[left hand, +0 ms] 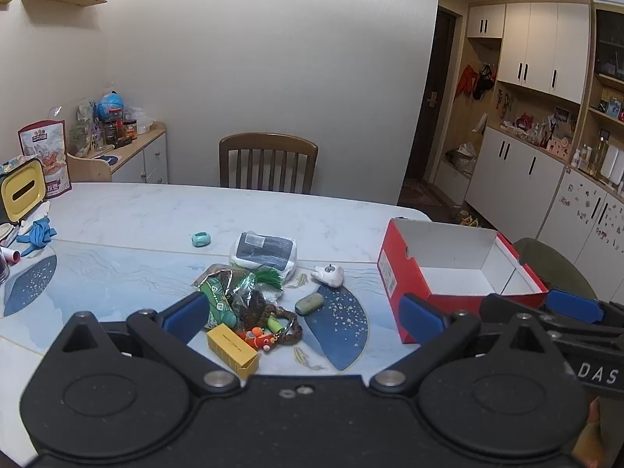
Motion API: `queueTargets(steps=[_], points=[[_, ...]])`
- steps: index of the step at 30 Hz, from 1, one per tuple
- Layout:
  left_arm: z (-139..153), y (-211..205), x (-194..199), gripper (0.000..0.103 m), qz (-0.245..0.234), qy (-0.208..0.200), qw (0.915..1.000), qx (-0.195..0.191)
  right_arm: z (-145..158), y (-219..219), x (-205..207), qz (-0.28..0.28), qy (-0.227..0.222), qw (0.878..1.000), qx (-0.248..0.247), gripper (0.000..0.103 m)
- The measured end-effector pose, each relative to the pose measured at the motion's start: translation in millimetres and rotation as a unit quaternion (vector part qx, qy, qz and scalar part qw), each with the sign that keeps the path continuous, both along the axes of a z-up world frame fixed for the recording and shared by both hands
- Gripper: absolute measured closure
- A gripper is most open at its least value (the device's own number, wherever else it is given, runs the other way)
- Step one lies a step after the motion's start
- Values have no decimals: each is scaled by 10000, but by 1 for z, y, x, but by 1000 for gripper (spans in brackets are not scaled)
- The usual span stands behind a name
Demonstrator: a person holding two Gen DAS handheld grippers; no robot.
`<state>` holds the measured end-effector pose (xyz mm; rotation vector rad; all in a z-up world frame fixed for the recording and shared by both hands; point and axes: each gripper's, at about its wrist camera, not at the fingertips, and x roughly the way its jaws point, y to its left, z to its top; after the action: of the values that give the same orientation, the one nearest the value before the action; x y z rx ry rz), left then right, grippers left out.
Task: Organize objects
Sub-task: 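Grasp the yellow box with the right gripper while the left gripper grasps the plush doll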
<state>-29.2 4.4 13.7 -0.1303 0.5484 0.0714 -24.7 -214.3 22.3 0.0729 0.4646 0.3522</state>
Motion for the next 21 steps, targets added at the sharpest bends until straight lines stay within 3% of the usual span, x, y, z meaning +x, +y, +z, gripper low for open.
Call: queueTargets(steps=[6, 13, 17, 21], points=[[-2, 9, 3, 0, 45, 3, 10000, 72, 0, 11, 4, 202, -34, 9998, -69, 3], [-17, 50, 25, 0, 114, 123, 9998, 81, -10, 32, 29, 357, 202, 9990, -180, 3], [-38, 76, 41, 0, 42, 261, 9987, 443, -25, 47, 51, 530, 540, 9966, -325, 3], [-70, 99, 58, 0, -50, 724, 9965, 421, -42, 65, 73, 565, 779, 9942, -476, 3]])
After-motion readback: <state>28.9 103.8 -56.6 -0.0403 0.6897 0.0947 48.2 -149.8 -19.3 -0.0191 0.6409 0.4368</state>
